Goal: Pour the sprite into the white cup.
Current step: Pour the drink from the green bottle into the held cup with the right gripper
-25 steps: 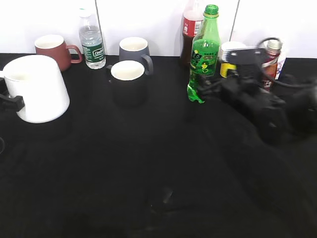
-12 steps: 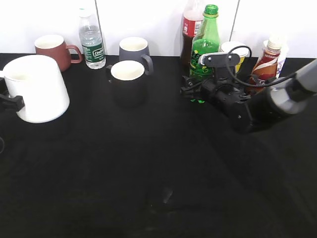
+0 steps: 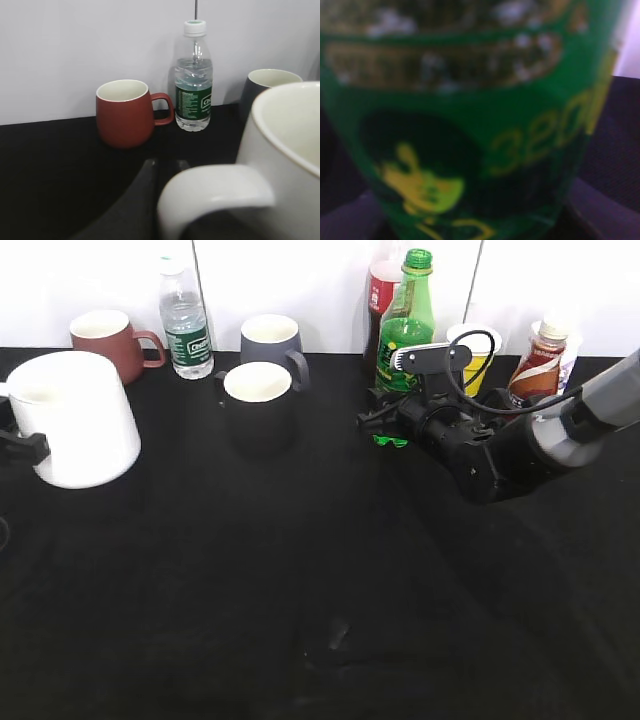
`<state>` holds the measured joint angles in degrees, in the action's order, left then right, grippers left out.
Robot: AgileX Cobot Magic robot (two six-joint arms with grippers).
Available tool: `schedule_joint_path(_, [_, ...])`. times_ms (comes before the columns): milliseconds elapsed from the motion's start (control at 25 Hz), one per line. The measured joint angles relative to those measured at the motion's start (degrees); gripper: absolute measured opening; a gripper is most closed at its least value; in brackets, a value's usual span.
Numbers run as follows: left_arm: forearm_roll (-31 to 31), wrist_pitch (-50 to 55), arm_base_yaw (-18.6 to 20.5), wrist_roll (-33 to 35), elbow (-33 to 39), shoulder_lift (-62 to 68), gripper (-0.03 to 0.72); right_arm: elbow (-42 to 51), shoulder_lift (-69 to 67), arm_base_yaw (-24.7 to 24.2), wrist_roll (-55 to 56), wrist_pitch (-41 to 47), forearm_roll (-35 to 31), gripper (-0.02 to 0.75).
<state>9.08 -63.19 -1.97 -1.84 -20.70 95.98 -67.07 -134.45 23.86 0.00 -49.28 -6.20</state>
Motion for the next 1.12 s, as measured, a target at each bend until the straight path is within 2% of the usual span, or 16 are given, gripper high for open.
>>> schedule_joint_path(240, [6.0,-1.1,-0.6,0.0,0.0,0.0,0.067,5.8,10.0,0.0,-0.4,5.5,2.0,0.414])
schedule_joint_path(280, [6.3,-1.3,-2.0,0.0,0.0,0.0,0.067,6.7,12.6,0.0,-0.6,8.0,3.3,0.41])
schedule_joint_path(360, [6.7,-1.4,-5.6,0.0,0.0,0.0,0.067,7.3,17.9,0.4,-0.7,13.5,10.8,0.407])
schedule_joint_path(480, [6.6,-2.9,-9.8,0.0,0.0,1.3,0.067,7.4,22.3,3.4,-2.0,15.2,15.7,0.407])
schedule_joint_path(600, [6.7,-3.1,-11.9,0.0,0.0,1.8,0.067,7.4,22.5,8.8,-11.4,17.0,17.0,0.404])
schedule_joint_path(680, [6.8,-3.2,-12.0,0.0,0.0,1.8,0.067,7.4,22.5,10.2,-19.4,17.4,17.2,0.404])
schedule_joint_path(800, [7.0,-3.3,-12.0,0.0,0.0,1.8,0.067,7.4,22.5,10.3,-39.9,17.1,9.9,0.404])
schedule_joint_path(880, [7.1,-3.4,-12.0,-0.4,0.0,1.8,0.067,7.4,22.5,10.3,-49.4,14.7,8.4,0.404])
schedule_joint_path(1120, [11.8,-3.4,-12.0,-0.7,0.0,1.8,0.067,7.4,22.5,10.3,-67.1,8.9,4.5,0.403])
